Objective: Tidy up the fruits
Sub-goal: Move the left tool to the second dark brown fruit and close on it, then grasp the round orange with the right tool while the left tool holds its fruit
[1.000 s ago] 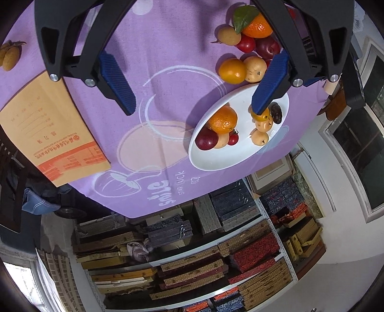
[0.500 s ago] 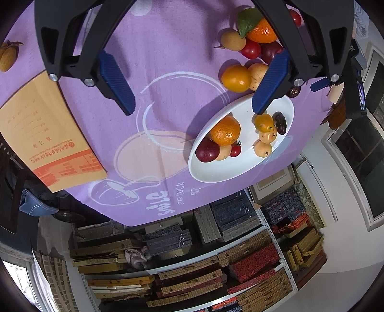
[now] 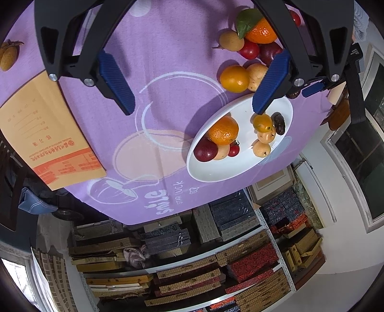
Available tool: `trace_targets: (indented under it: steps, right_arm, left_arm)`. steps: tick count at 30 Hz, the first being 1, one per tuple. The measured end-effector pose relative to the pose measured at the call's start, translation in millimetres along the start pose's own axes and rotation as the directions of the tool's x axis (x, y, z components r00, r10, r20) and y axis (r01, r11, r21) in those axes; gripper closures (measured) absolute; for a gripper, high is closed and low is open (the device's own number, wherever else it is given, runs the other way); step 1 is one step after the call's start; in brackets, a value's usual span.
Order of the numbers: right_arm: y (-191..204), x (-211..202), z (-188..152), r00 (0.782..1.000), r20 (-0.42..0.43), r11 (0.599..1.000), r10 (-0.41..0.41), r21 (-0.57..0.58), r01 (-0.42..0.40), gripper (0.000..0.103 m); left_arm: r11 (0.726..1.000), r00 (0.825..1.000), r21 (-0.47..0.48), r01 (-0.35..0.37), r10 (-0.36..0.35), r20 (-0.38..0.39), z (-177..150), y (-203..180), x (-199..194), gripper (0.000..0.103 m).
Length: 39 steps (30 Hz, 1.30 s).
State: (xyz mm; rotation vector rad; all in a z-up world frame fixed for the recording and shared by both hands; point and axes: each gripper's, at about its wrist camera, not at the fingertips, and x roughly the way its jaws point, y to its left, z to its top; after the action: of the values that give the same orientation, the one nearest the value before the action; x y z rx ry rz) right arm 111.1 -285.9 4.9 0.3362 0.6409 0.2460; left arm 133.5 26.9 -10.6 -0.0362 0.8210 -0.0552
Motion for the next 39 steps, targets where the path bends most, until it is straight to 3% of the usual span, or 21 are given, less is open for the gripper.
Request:
trace_targets:
  steps: [2,11,15,22,23,25,26,39]
  right_arm:
    - [0.1,-0.1,-0.1,1.000,0.000,1.000,0.001,-0.001,-0.001,0.007]
    - [0.3,3.8,-2.9,1.000,-0.015,1.000,0.000,-0.010,-0.001,0.006]
    - [5.2,6.3,-5.1,1.000,-0.031,0.999,0.000,-0.036,-0.001,0.006]
    - [33.3,23.7,-19.6,0.990,-0.138,0.976,-0.012,-0.216,-0.018,0.006]
    - [37.8,26.5,-22.6,0.989,-0.145,0.969,-0.025,-0.247,-0.012,0.008]
    - [43.4,32.6,-27.4,0.985,-0.168,0.957,-0.041,-0.289,-0.009,0.029]
    - [43.6,36.0,-28.8,0.982,-0.185,0.957,-0.041,-0.291,-0.015,0.031]
    - [67.7,60.4,-34.5,0.969,-0.240,0.932,-0.058,-0.361,-0.034,0.034]
  left_arm:
    - [1.000,1.000,-0.017,0.003,-0.004,-0.031,-0.1,3.7,5.4,0.048]
    - [0.999,0.998,-0.026,-0.040,0.039,-0.054,-1.1,6.6,8.1,0.051]
    - [0.997,0.996,-0.030,-0.069,0.067,-0.060,-1.1,10.4,8.3,0.059]
    - [0.993,0.993,-0.061,-0.103,0.099,-0.059,-1.9,20.7,4.3,0.059]
    - [0.993,0.993,-0.060,-0.105,0.102,-0.059,-1.9,20.7,4.2,0.059]
    - [0.992,0.993,-0.056,-0.110,0.106,-0.059,-1.4,19.5,4.2,0.059]
    - [0.992,0.993,-0.056,-0.110,0.107,-0.060,-1.4,19.5,4.2,0.059]
    - [0.992,0.992,-0.056,-0.110,0.107,-0.061,-2.8,17.4,5.5,0.059]
